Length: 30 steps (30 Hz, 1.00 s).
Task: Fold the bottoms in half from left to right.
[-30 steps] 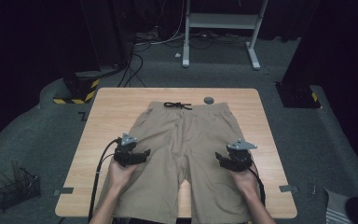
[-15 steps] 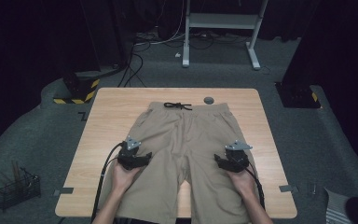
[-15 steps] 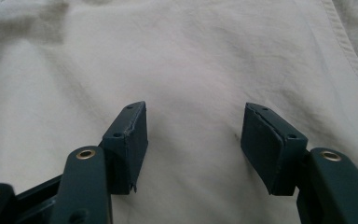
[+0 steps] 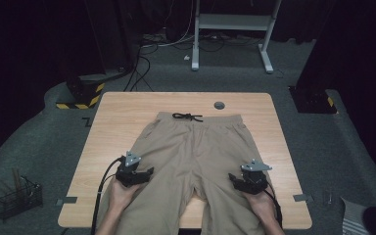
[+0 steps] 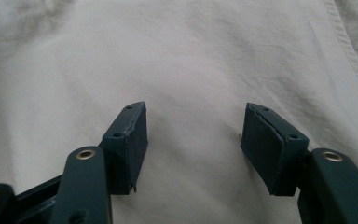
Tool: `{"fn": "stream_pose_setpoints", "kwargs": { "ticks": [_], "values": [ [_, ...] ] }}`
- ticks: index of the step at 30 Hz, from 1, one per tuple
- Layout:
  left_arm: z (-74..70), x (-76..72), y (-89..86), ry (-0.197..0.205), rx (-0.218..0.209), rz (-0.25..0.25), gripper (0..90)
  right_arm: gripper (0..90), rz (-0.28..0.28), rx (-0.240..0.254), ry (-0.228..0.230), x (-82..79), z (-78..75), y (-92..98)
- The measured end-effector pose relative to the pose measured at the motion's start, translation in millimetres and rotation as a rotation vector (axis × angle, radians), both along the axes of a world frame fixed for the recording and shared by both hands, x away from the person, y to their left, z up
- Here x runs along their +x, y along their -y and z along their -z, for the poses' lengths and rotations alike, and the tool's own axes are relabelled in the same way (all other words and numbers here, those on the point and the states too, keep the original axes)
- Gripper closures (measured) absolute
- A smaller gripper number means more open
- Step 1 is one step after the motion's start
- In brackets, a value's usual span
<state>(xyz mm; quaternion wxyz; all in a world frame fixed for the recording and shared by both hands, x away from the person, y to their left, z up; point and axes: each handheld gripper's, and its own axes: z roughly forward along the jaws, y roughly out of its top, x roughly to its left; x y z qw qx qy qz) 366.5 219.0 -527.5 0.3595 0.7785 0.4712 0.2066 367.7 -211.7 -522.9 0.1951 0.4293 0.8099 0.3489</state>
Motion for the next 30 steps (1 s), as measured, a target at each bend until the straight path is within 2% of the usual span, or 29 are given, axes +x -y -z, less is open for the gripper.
{"fn": "stream_pose_setpoints", "kwargs": {
  "ticks": [2, 4, 5, 7, 8, 11, 14, 17, 18, 19, 23, 24, 27, 30],
  "values": [
    [-1.4, -2.0, -2.0, -0.016, -0.014, 0.008, 29.5, 40.0, -0.012, 0.000, 0.000, -4.6, -0.2, 0.5],
    [-4.9, 2.6, -1.7, -0.038, -0.036, -0.003, 30.0, 40.2, -0.013, -0.011, -0.017, -3.6, -2.2, -0.2],
    [-9.1, 7.6, 0.3, -0.037, -0.059, 0.000, 30.0, 40.3, -0.009, -0.013, -0.024, -0.9, -4.1, -1.4],
    [-16.5, 16.3, 6.9, -0.028, -0.076, 0.009, 29.9, 40.7, -0.005, 0.017, -0.001, 7.5, -10.2, -4.4],
    [-20.5, 22.6, 12.0, -0.025, -0.077, 0.021, 29.7, 40.3, -0.001, 0.029, 0.002, 13.5, -14.0, -6.9],
    [-25.6, 45.0, 28.0, -0.010, -0.025, 0.025, 29.8, 40.5, 0.012, 0.011, 0.013, 36.0, -18.4, -15.9],
    [-21.3, 60.2, 34.4, -0.013, -0.012, 0.002, 30.4, 40.6, 0.043, -0.003, 0.001, 57.6, -13.5, -21.5],
    [-13.3, 67.3, 35.3, -0.038, -0.012, -0.016, 30.4, 40.7, 0.051, -0.019, -0.016, 64.7, -6.2, -25.2],
    [-10.4, 67.7, 35.4, -0.044, -0.007, -0.017, 30.3, 40.9, 0.049, -0.031, -0.016, 64.9, -3.4, -26.6],
    [-6.7, 66.8, 35.6, -0.046, 0.007, -0.018, 30.3, 40.8, 0.048, -0.023, -0.010, 64.1, -2.7, -26.4],
    [-0.8, 57.8, 34.5, 0.015, 0.030, -0.017, 31.2, 40.5, 0.049, -0.013, -0.009, 61.4, -1.8, -24.6],
    [-0.8, 55.0, 34.4, 0.013, 0.028, -0.024, 31.0, 40.5, 0.049, -0.005, 0.007, 58.8, -0.1, -23.7],
    [-0.7, 44.6, 34.2, 0.014, 0.029, -0.026, 30.3, 40.5, 0.047, -0.005, 0.006, 55.0, 0.0, -23.2],
    [-0.7, 31.2, 33.6, 0.011, 0.029, -0.026, 29.5, 40.6, 0.041, -0.005, 0.009, 43.1, 0.1, -21.8]
  ]
}}
